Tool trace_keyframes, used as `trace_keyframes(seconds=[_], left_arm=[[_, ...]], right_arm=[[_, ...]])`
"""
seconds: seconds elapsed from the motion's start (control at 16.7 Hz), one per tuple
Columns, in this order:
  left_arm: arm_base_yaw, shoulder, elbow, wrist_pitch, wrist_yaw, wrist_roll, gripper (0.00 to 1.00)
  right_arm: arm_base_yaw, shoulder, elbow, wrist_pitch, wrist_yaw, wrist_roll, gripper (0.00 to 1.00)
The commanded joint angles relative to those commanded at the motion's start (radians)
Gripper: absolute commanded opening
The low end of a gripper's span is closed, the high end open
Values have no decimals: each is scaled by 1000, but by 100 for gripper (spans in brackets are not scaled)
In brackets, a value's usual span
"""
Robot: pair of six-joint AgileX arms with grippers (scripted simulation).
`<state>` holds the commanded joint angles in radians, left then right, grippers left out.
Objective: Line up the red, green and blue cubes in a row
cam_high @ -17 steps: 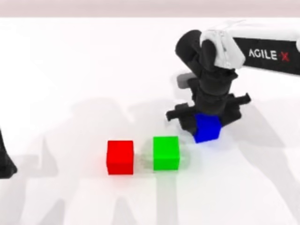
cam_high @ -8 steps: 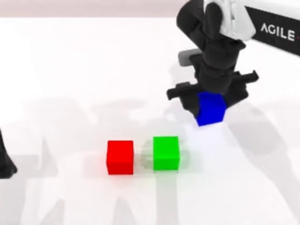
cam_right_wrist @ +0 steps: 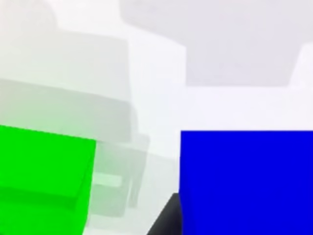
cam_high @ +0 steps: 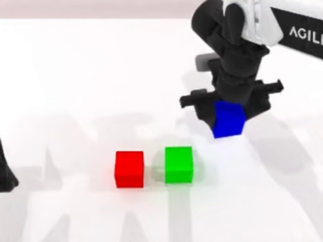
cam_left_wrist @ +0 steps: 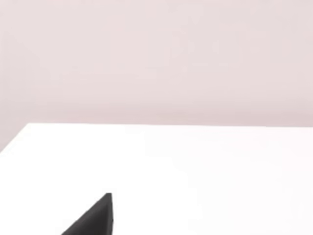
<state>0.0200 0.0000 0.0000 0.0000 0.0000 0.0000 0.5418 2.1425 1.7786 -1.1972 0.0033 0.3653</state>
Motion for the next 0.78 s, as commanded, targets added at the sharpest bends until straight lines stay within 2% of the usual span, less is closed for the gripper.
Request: trace_keyframes(seconds=[0.36, 0.78], left_arm=[[0, 0, 0, 0, 0, 0, 100], [0, 0, 0, 0, 0, 0, 100]], right_arm=[[69, -195, -244, 37, 0, 240, 0], [72, -204, -273, 55, -1, 258, 0]])
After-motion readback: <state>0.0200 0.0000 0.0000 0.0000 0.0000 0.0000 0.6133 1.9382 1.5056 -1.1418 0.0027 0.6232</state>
